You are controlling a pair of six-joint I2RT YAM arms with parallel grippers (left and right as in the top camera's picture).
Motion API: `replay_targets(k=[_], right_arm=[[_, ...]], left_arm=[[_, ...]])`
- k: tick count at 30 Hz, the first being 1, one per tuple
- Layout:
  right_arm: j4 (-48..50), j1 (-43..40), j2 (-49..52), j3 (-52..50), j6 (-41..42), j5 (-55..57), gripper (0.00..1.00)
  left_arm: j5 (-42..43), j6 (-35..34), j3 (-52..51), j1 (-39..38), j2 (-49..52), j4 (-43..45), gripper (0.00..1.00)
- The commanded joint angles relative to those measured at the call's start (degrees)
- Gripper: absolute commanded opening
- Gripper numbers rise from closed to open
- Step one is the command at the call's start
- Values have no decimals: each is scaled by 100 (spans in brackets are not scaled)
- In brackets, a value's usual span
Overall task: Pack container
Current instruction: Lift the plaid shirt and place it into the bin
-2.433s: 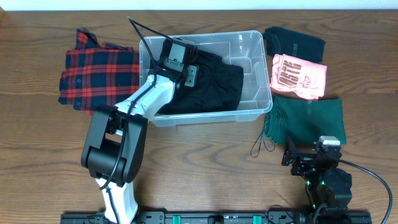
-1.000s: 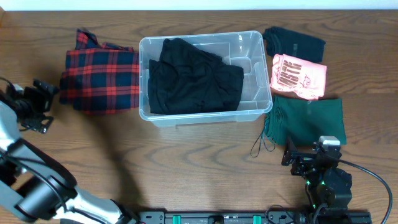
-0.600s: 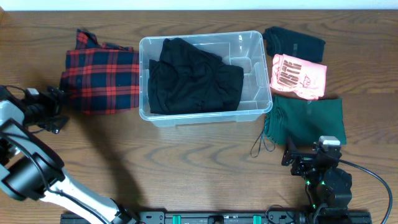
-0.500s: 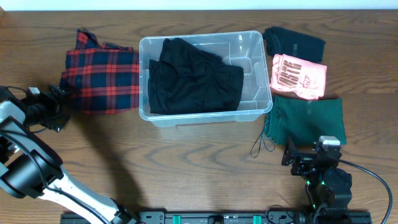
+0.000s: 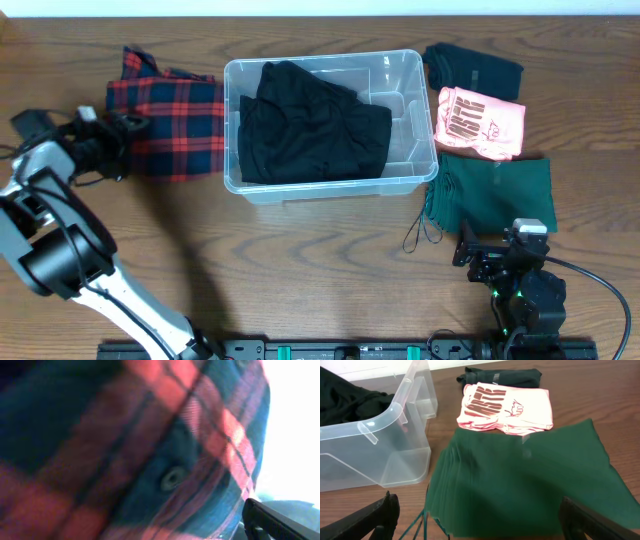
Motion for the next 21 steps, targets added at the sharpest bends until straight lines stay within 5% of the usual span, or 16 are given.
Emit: replay_targets(k=[1, 7, 10, 13, 21], right_arm=[[-9, 37, -31, -11, 59, 0, 99], [-9, 37, -31, -11, 59, 0, 99], [-9, 37, -31, -11, 59, 0, 99], [-9, 37, -31, -11, 59, 0, 99], [-9, 37, -31, -11, 59, 0, 99]], left_arm=[[-225, -229, -66, -197, 306, 109, 87], [-125, -184, -63, -184, 299, 168, 31], [481, -76, -57, -149, 243, 175, 13], [1008, -83, -52, -101, 33, 168, 6], [1338, -326, -39, -92, -1808, 146, 6]])
